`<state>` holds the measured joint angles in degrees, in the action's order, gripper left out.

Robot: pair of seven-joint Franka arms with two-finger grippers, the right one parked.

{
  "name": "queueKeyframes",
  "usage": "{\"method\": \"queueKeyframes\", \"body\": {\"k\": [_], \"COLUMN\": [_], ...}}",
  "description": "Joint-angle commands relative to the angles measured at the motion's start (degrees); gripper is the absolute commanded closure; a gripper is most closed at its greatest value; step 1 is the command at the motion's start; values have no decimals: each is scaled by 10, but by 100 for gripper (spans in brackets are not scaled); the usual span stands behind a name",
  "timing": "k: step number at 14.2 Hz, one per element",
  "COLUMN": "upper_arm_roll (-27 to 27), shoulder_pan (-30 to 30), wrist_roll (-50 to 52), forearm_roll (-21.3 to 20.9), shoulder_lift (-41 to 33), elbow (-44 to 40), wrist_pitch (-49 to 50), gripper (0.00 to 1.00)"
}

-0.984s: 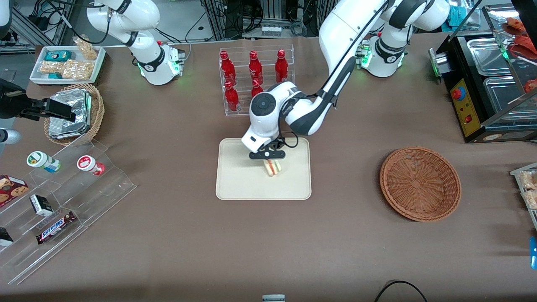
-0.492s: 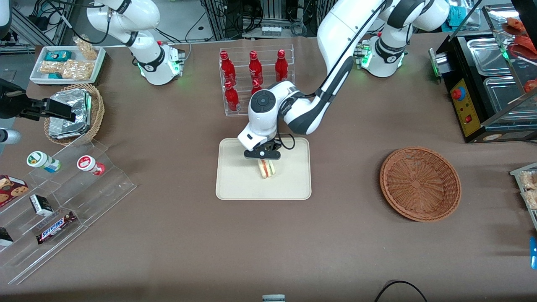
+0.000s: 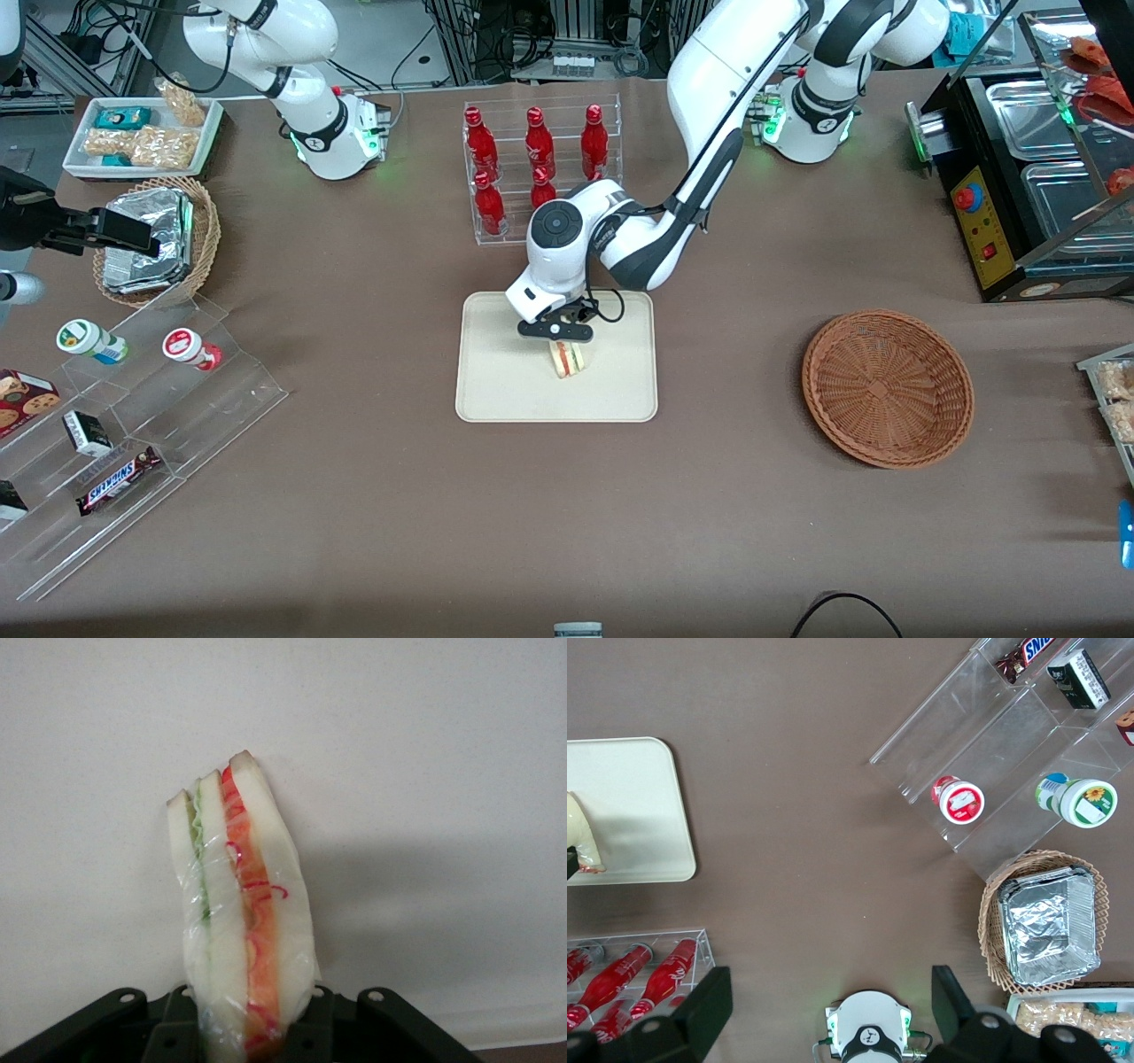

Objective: Place sandwich from basket to tray
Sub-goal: 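Lower the sandwich onto the tray and open the left gripper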

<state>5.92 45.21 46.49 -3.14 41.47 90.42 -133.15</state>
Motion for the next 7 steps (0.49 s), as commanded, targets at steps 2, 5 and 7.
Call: {"method": "queueKeyframes", "body": {"k": [2,5,7], "upper_arm_roll": [-2,-2,-3], "shoulder_pan": [8,8,6], "wrist_roll": [-1,6,24], "forearm_roll": [5,5,5], "shoulder_lift": [7,4,-2], "elbow": [-9,-11,-12], "wrist_pitch": [-6,-5,-4], "gripper": [12,0,0]}}
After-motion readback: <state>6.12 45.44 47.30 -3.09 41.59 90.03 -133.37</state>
